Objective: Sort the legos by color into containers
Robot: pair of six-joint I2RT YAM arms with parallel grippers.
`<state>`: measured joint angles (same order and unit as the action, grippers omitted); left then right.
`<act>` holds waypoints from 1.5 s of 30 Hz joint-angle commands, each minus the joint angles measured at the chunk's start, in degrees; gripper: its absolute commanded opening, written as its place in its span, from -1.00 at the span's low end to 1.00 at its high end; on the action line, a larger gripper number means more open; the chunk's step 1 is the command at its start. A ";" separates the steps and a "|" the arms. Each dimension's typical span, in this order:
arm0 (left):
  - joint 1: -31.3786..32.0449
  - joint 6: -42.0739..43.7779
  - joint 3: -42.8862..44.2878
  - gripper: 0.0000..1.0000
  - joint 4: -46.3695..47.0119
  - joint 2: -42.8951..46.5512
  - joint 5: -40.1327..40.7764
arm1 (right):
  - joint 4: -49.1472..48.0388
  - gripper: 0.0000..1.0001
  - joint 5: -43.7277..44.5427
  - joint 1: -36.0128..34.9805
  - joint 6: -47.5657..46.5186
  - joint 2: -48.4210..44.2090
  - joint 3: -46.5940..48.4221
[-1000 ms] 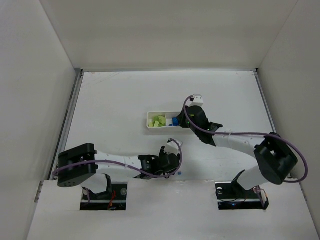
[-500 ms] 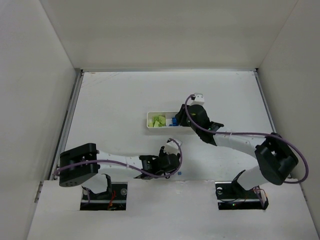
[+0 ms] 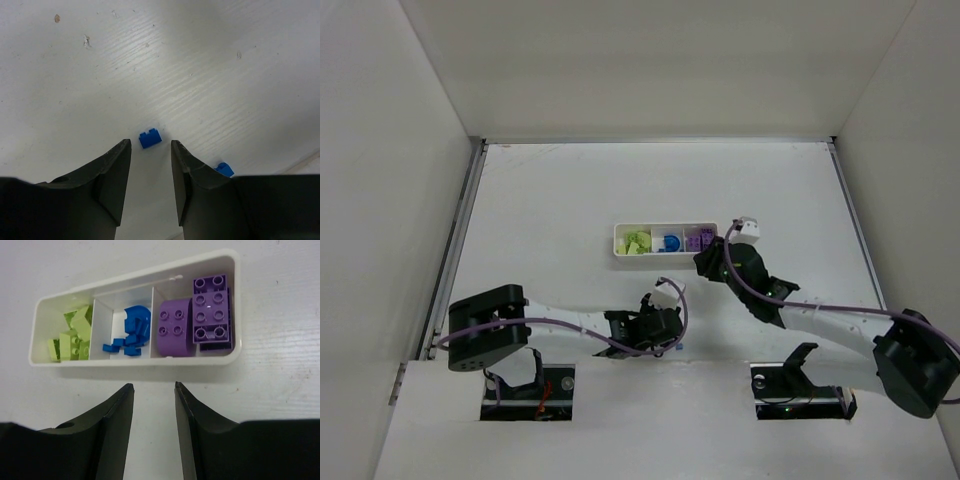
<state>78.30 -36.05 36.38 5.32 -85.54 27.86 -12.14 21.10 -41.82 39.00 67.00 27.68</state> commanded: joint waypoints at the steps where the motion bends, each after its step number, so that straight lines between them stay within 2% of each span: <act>1: -0.30 -0.07 2.29 -0.32 0.39 -0.68 1.50 | -1.66 -0.12 1.13 -1.81 2.04 -4.06 -1.75; 9: -0.30 0.10 2.47 -0.48 0.83 -3.14 1.67 | 2.90 -0.12 3.24 -6.99 3.44 -7.93 -3.51; 17: -0.83 0.28 2.38 -0.65 0.48 -3.76 2.11 | 13.10 -0.11 7.81 -13.94 8.19 -15.93 -5.97; 24: -2.32 2.12 2.38 -0.69 -0.93 0.45 4.31 | 17.15 -0.11 7.64 -14.91 9.60 -21.65 -7.64; 29: -6.53 5.02 3.87 -0.69 -0.40 5.90 4.66 | 17.42 -0.11 6.14 -17.28 9.07 -22.27 -7.56; 34: -14.52 9.24 8.25 -0.69 4.68 7.67 3.18 | 17.33 -0.13 5.97 -19.38 8.19 -19.28 -6.50; 40: -22.88 12.41 16.78 -0.68 8.03 -0.49 -4.64 | 16.27 -0.12 5.88 -23.07 7.58 -16.82 -5.97; 45: -26.93 13.90 23.37 -0.67 7.86 -9.72 -6.06 | 15.04 -0.12 5.70 -26.94 6.35 -11.56 -4.13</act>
<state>52.77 -24.64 56.80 12.56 -91.98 24.01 5.04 26.85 -66.85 46.89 53.19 20.38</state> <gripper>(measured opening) 0.181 0.439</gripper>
